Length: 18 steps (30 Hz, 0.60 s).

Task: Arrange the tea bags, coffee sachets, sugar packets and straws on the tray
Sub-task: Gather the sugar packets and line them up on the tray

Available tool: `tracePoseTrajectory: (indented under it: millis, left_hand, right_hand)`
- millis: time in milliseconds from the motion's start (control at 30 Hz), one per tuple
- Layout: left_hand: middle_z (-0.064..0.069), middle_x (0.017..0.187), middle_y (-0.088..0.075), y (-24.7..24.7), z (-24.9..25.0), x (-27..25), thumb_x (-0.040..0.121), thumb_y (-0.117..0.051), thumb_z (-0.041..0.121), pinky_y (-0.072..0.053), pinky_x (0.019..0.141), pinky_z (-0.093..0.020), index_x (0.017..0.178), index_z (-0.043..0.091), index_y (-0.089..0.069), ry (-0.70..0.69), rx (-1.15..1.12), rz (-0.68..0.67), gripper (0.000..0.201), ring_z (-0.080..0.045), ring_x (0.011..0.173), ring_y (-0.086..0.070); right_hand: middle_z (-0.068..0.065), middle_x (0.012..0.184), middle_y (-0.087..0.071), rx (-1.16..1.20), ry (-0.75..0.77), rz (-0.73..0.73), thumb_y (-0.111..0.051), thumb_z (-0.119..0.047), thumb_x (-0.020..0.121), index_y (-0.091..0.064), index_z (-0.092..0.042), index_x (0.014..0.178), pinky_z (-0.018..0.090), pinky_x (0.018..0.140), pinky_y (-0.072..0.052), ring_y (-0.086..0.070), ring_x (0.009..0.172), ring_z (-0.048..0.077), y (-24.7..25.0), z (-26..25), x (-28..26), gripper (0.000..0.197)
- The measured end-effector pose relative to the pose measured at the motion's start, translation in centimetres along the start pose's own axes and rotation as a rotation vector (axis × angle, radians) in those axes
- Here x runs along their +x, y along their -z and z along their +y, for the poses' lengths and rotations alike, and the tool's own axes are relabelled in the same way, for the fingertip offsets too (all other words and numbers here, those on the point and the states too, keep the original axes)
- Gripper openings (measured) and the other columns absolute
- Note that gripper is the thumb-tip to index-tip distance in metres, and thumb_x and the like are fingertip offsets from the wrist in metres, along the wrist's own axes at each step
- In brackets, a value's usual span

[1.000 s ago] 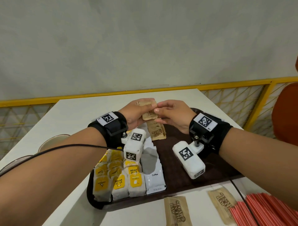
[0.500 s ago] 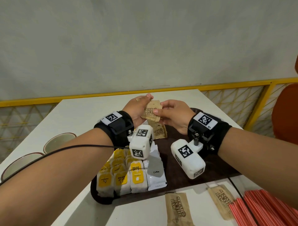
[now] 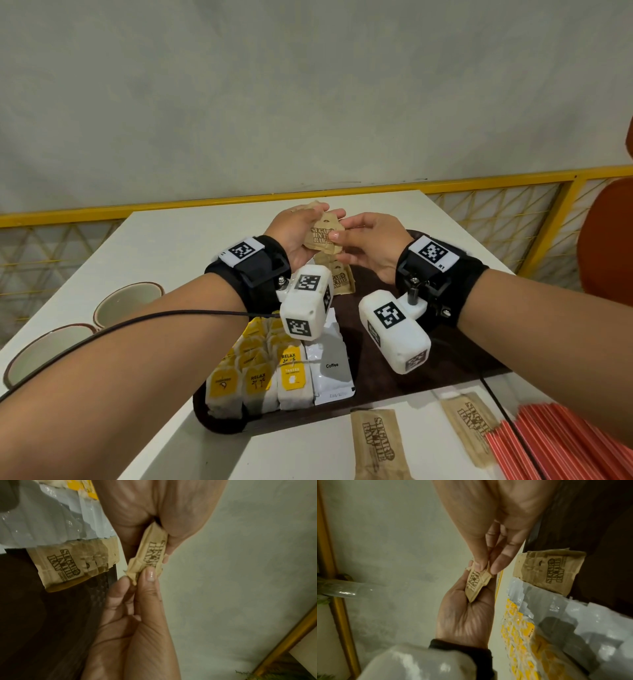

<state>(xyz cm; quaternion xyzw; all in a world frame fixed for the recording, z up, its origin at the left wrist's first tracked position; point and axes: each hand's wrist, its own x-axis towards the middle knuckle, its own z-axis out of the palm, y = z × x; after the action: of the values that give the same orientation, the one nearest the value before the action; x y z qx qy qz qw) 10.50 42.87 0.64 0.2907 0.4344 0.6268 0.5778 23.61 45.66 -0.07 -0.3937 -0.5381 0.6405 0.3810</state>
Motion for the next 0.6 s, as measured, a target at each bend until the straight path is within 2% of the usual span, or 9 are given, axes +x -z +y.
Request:
tracePoseTrajectory:
  millis: [67,133,300,433,533,600]
  left_hand:
    - [-0.013,0.106,-0.066,-0.2,0.2,-0.1,0.102,-0.032,0.009,-0.058,0.056,-0.035,0.110,0.006,-0.048,0.014,-0.011,0.011,0.018,-0.026,0.082,-0.068]
    - [-0.012,0.108,-0.066,-0.2,0.3,-0.2,0.101,-0.031,0.007,-0.057,0.059,-0.036,0.110,0.006,-0.049,0.006,-0.010,0.020,0.020,-0.026,0.084,-0.067]
    - [-0.014,0.110,-0.066,-0.3,0.2,-0.6,0.100,-0.031,0.004,-0.057,0.067,-0.040,0.111,0.004,-0.051,-0.052,-0.013,0.048,0.023,-0.027,0.087,-0.067]
    - [-0.014,0.099,-0.067,-0.1,0.3,-0.8,0.100,-0.033,0.003,-0.054,0.066,-0.037,0.102,0.004,-0.053,-0.138,0.096,0.058,0.020,-0.026,0.086,-0.066]
    - [-0.009,0.080,-0.060,0.8,0.6,-0.2,0.097,-0.034,-0.001,-0.051,0.065,-0.028,0.096,0.008,-0.054,-0.181,0.352,0.131,0.021,-0.020,0.069,-0.059]
    - [-0.002,0.077,-0.056,1.5,0.9,0.4,0.094,-0.039,0.000,-0.043,0.058,-0.022,0.095,0.012,-0.058,-0.199,0.745,0.143,0.022,-0.014,0.060,-0.048]
  right_hand:
    - [0.014,0.084,-0.067,0.022,-0.009,-0.015,-0.068,0.004,0.081,-0.058,-0.005,0.086,0.022,0.052,-0.056,-0.068,0.062,0.018,0.1,-0.2,0.0,0.014]
    - [0.012,0.079,-0.067,0.046,-0.023,-0.043,-0.065,0.005,0.084,-0.059,-0.004,0.087,0.020,0.051,-0.055,-0.068,0.058,0.015,0.3,-0.3,-0.1,0.011]
    - [0.012,0.084,-0.068,0.078,-0.059,-0.074,-0.060,0.005,0.087,-0.061,-0.004,0.089,0.024,0.055,-0.057,-0.068,0.070,0.020,0.8,-0.5,-0.1,0.009]
    - [0.015,0.087,-0.069,0.060,-0.097,-0.059,-0.056,0.006,0.090,-0.060,-0.001,0.092,0.029,0.063,-0.060,-0.070,0.075,0.023,1.9,-0.3,-0.1,0.009]
    - [0.015,0.087,-0.069,0.018,-0.149,-0.049,-0.053,0.009,0.091,-0.059,0.000,0.091,0.028,0.061,-0.060,-0.069,0.077,0.023,3.3,0.3,-0.3,0.010]
    - [0.014,0.085,-0.069,-0.050,-0.195,-0.044,-0.052,0.009,0.091,-0.058,-0.001,0.089,0.028,0.058,-0.059,-0.069,0.075,0.021,4.1,0.9,-0.5,0.012]
